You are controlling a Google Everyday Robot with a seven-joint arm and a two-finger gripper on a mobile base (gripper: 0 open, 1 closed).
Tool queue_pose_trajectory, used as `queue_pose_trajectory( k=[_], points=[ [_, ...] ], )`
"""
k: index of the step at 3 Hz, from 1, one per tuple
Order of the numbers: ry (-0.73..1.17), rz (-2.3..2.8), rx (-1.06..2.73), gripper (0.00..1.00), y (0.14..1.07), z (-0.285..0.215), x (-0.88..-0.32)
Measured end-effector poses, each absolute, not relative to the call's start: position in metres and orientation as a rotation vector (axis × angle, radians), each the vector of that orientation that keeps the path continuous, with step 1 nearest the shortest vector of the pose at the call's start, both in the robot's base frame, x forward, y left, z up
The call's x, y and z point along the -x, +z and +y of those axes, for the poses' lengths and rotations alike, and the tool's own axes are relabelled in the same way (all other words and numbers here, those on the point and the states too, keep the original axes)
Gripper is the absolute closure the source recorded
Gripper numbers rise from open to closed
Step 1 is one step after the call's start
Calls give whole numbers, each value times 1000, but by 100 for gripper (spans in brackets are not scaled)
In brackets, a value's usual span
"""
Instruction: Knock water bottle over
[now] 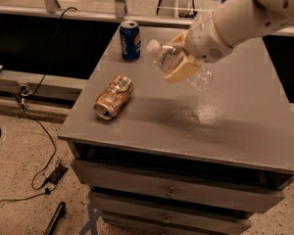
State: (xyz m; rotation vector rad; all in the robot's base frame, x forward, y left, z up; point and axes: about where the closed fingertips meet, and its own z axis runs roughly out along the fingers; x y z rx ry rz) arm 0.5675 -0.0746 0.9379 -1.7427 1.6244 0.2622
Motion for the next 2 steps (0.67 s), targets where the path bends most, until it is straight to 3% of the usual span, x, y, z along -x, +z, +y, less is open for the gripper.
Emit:
queue_pose_trajectory(
  k=[2],
  points=[
    [-51, 1676, 2171, 100, 879, -51, -544]
  ],
)
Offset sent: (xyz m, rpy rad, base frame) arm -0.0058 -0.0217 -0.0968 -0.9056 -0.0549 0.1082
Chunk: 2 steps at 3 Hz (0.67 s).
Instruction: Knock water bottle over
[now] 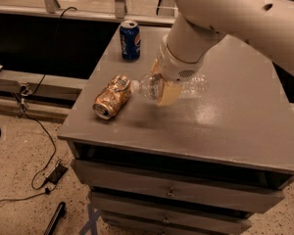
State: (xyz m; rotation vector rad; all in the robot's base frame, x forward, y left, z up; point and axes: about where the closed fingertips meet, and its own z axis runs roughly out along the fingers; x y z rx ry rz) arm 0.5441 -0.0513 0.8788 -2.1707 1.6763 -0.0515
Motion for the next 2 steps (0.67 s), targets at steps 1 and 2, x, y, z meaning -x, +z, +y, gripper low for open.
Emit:
queue_pose_trajectory(
  k=[1, 2],
  points=[
    [-219, 1731, 2327, 83, 846, -72, -549],
    [-323, 1733, 2358, 60, 846, -86, -557]
  ],
)
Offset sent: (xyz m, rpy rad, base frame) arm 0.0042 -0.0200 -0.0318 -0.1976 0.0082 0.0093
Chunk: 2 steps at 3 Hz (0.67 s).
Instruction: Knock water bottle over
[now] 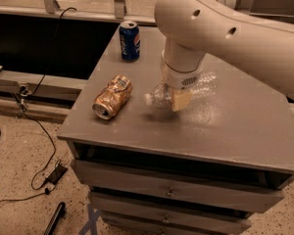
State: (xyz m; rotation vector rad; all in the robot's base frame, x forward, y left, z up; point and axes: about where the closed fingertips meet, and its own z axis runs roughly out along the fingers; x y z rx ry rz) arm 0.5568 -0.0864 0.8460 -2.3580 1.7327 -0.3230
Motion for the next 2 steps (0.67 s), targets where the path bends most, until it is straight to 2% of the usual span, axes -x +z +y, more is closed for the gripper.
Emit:
queue_pose_trajectory(
  k=[2],
  points=[
    [-325, 1733, 2357, 12, 847, -87, -555]
  ],
)
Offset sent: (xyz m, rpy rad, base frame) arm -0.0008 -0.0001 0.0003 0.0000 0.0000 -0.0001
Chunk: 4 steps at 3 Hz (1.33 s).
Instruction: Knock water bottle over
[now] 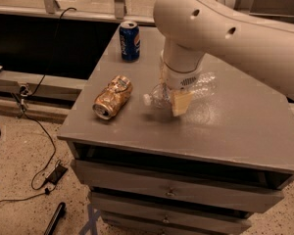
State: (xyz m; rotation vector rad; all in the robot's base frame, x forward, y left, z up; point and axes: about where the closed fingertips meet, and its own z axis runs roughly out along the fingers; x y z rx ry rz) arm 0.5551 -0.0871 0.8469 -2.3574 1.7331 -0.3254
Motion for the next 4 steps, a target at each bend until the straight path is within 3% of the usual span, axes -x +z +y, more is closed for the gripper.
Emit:
queue_pose_trajectory(
  k=[1, 4],
  points=[
    [-327, 1733, 2357, 0, 847, -88, -554],
    [-333, 1871, 2323, 0, 857, -99, -557]
  ],
)
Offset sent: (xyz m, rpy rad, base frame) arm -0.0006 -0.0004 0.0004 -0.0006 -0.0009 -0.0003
